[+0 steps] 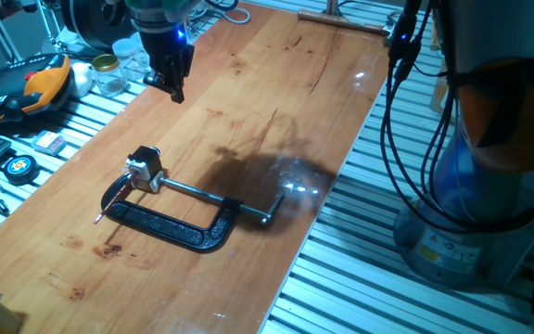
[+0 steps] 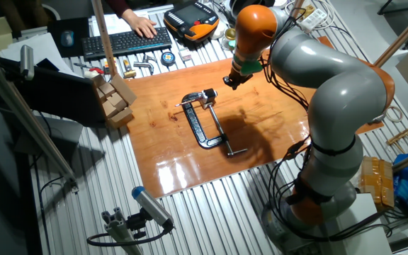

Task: Sharpen the pencil with a pencil sharpener

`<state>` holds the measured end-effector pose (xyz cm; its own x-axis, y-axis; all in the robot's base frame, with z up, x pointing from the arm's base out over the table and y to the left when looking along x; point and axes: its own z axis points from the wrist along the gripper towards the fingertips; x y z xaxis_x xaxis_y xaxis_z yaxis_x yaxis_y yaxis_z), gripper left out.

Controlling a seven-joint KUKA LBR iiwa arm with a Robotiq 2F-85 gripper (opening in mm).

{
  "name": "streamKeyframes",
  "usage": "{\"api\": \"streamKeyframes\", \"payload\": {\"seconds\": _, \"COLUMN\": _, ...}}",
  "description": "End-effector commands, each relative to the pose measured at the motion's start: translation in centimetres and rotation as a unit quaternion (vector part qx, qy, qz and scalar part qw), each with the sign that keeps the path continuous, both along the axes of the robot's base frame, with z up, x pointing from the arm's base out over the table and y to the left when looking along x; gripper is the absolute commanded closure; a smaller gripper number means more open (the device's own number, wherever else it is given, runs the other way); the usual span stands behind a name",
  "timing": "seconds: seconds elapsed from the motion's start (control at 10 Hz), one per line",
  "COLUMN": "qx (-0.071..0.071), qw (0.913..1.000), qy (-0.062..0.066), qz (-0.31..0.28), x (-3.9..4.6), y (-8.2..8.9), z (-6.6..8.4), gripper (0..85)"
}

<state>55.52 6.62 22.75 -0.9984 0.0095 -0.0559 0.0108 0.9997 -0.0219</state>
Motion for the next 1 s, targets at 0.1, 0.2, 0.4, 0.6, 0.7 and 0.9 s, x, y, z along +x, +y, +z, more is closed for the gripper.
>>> {"api": "streamKeyframes", "payload": {"seconds": 0.1, "qx": -0.005, "qw": 1.0, "qy": -0.003, "qz": -0.003, "x": -0.01, "y": -0.02, "z": 0.01, "gripper": 85.0}}
{"api": "streamKeyframes", "payload": {"seconds": 0.2, "qx": -0.007, "qw": 1.0, "qy": -0.001, "qz": -0.004, "x": -0.01, "y": -0.01, "z": 0.0, "gripper": 85.0}}
{"api": "streamKeyframes", "payload": {"seconds": 0.4, "qx": -0.002, "qw": 1.0, "qy": 0.006, "qz": -0.003, "x": -0.07, "y": -0.12, "z": -0.06, "gripper": 85.0}}
{"api": "streamKeyframes", "payload": {"seconds": 0.6, "qx": 0.008, "qw": 0.9999, "qy": 0.013, "qz": -0.002, "x": -0.16, "y": -0.26, "z": -0.16, "gripper": 85.0}}
{"api": "streamKeyframes", "payload": {"seconds": 0.7, "qx": 0.005, "qw": 0.9999, "qy": 0.015, "qz": 0.0, "x": -0.18, "y": -0.29, "z": -0.17, "gripper": 85.0}}
{"api": "streamKeyframes", "payload": {"seconds": 0.9, "qx": 0.008, "qw": 0.9998, "qy": 0.018, "qz": -0.002, "x": -0.19, "y": -0.29, "z": -0.13, "gripper": 85.0}}
